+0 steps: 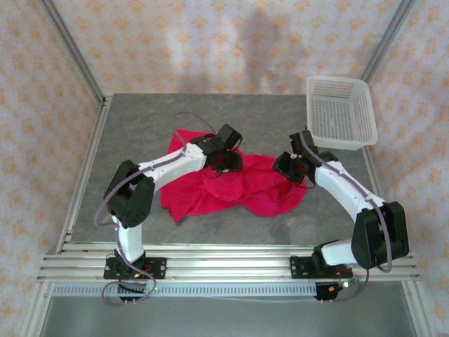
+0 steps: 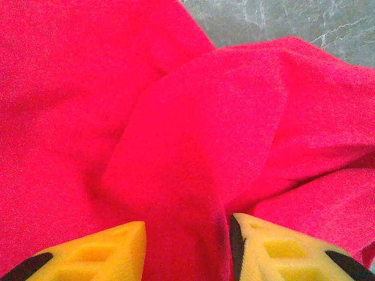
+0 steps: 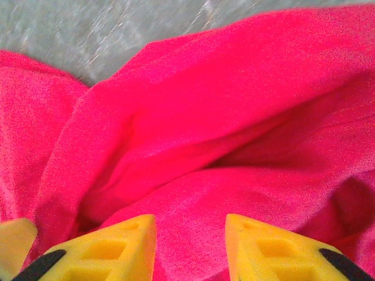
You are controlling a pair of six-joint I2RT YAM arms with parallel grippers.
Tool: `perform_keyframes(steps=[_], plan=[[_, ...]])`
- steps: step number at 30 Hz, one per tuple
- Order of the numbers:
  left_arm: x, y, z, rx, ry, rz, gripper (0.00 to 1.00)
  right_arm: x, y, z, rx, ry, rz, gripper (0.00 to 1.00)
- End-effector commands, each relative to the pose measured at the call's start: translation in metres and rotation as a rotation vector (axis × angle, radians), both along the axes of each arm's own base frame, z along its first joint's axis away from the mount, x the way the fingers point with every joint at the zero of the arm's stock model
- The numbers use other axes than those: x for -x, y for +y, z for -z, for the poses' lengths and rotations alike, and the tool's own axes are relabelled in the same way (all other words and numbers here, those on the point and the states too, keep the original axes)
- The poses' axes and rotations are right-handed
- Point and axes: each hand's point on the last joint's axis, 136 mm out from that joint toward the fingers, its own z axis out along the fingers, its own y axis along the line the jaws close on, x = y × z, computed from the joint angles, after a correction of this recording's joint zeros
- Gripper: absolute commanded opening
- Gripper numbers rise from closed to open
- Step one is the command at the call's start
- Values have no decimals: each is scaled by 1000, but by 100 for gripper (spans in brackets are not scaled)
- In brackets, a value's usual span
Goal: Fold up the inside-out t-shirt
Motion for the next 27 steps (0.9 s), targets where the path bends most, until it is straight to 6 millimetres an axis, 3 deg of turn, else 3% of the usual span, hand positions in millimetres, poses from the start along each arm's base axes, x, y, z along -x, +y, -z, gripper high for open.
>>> perform_keyframes(steps=[1, 3, 5, 14, 16, 18, 21, 24, 27], plan=[[-6, 5, -12, -49, -41, 17, 45, -11, 19, 3, -65, -4, 20, 43], [-9, 1, -8, -54, -32, 30, 45, -12, 29, 11, -78, 15, 10, 48], [-13, -6, 10, -66, 5, 46, 46, -11, 37, 20, -73, 36, 1, 52], [-36, -24, 37, -136, 55, 95, 43, -5, 44, 51, -65, 97, 26, 54], [-38, -25, 41, -148, 60, 125, 38, -5, 45, 55, -72, 106, 27, 54], [-39, -25, 43, -148, 64, 126, 23, -5, 45, 57, -70, 112, 30, 54], [-41, -22, 36, -133, 59, 115, 0, 1, 44, 57, -78, 116, 28, 54], [-49, -14, 11, -111, 32, 83, 0, 10, 40, 53, -69, 102, 19, 56], [-64, -5, -32, -61, -30, 42, 0, 17, 30, 60, -24, 98, 28, 59]])
